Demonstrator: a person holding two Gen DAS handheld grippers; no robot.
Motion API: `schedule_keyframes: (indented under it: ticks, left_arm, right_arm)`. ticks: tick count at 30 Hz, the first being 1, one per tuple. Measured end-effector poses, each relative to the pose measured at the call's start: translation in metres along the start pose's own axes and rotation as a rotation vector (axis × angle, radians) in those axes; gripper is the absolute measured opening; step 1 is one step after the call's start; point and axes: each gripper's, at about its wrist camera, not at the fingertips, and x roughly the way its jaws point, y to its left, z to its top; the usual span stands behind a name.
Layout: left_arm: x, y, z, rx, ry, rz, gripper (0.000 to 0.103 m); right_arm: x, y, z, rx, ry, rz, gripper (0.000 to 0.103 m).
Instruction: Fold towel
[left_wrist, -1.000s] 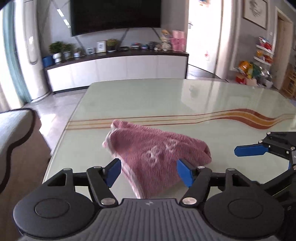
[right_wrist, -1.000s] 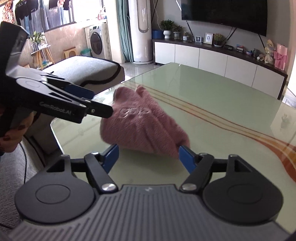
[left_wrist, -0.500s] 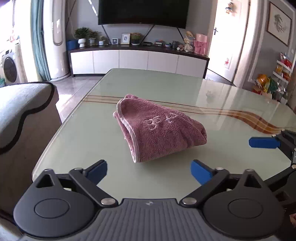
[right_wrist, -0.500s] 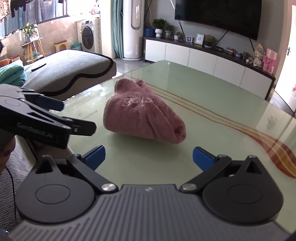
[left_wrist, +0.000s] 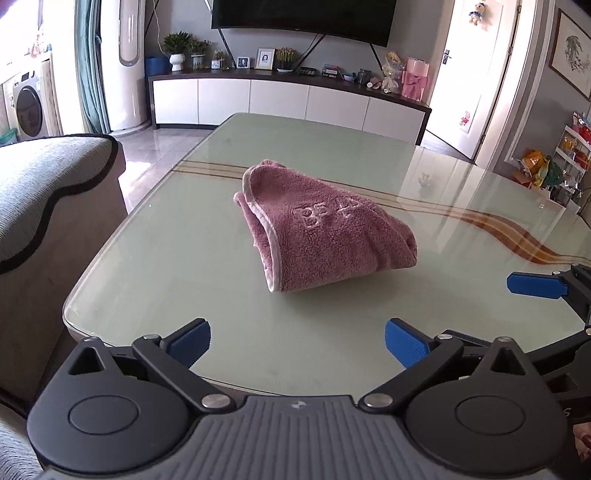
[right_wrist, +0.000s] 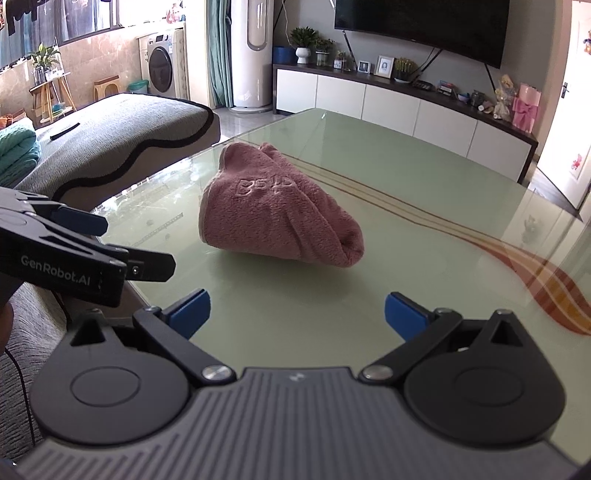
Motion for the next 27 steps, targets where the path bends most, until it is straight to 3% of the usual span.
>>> schedule_keyframes:
  ticks: [27]
  left_arm:
    - [-0.002, -0.021, 0.003, 0.039, -0.005, 0.012, 0.102]
  right_arm:
    - [-0.007, -0.01, -0.003, 0.039, 0.004, -0.035, 0.103]
